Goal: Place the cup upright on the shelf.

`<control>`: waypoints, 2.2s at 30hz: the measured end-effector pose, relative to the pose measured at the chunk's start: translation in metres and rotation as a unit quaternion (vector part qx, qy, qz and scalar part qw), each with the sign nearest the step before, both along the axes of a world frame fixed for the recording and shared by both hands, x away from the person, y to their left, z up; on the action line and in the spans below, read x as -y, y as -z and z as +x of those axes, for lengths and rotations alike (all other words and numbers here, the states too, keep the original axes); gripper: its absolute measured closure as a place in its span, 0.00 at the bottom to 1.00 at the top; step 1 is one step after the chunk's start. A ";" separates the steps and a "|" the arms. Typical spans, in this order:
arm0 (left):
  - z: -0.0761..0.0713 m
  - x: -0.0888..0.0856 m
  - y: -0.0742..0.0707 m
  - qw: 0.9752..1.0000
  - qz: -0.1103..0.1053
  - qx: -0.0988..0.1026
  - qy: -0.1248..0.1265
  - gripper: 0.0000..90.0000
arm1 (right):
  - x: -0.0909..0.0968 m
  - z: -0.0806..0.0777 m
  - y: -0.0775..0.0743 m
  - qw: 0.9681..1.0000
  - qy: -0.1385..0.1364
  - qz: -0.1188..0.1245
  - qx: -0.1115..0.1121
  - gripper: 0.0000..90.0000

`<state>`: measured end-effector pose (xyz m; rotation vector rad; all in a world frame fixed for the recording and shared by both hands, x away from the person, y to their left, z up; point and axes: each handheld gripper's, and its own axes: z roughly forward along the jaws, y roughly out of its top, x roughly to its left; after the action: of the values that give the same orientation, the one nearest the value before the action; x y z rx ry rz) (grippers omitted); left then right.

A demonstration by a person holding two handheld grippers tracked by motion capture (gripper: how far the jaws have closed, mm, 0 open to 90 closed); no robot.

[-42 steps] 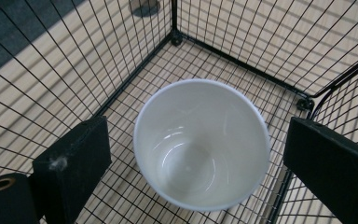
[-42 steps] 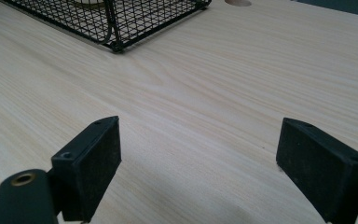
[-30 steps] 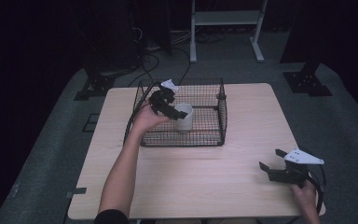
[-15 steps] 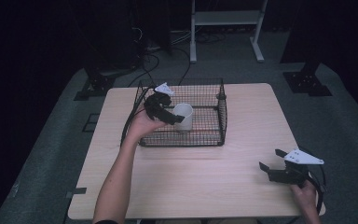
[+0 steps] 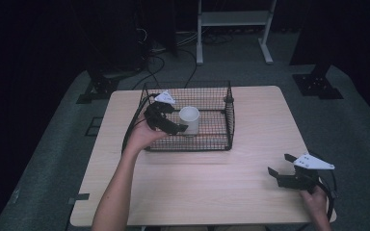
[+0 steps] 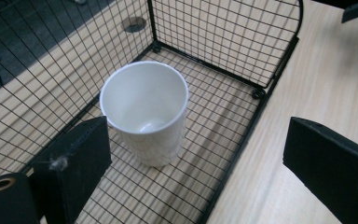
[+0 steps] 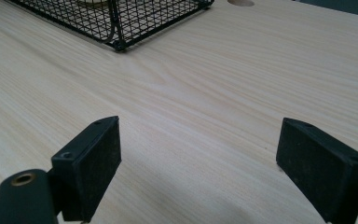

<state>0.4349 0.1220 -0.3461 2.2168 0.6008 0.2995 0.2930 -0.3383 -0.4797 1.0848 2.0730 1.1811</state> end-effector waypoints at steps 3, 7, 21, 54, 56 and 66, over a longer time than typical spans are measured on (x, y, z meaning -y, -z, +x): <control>-0.008 -0.002 -0.002 1.000 -0.004 0.006 0.003 0.08 | 0.000 0.000 0.000 1.000 0.000 0.000 0.000 0.15; -0.016 -0.003 -0.001 1.000 -0.004 0.008 0.006 0.08 | 0.000 0.000 0.000 1.000 0.001 0.000 0.000 0.15; -0.037 -0.008 0.002 1.000 0.003 0.008 0.015 0.08 | 0.000 0.000 0.000 1.000 0.002 -0.001 0.000 0.15; -0.075 -0.019 0.025 1.000 -0.004 0.010 0.019 0.08 | 0.000 0.000 0.000 1.000 0.006 0.001 -0.003 0.15; -0.078 -0.020 0.026 1.000 -0.004 0.010 0.020 0.08 | 0.000 0.000 0.000 1.000 0.007 0.001 -0.002 0.15; -0.089 -0.025 0.029 1.000 -0.013 0.012 0.018 0.08 | 0.000 0.001 0.000 1.000 0.008 0.001 -0.003 0.15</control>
<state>0.3457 0.1473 -0.3751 2.1934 0.5478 0.2961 0.2935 -0.3383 -0.4798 1.1047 2.0651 1.1748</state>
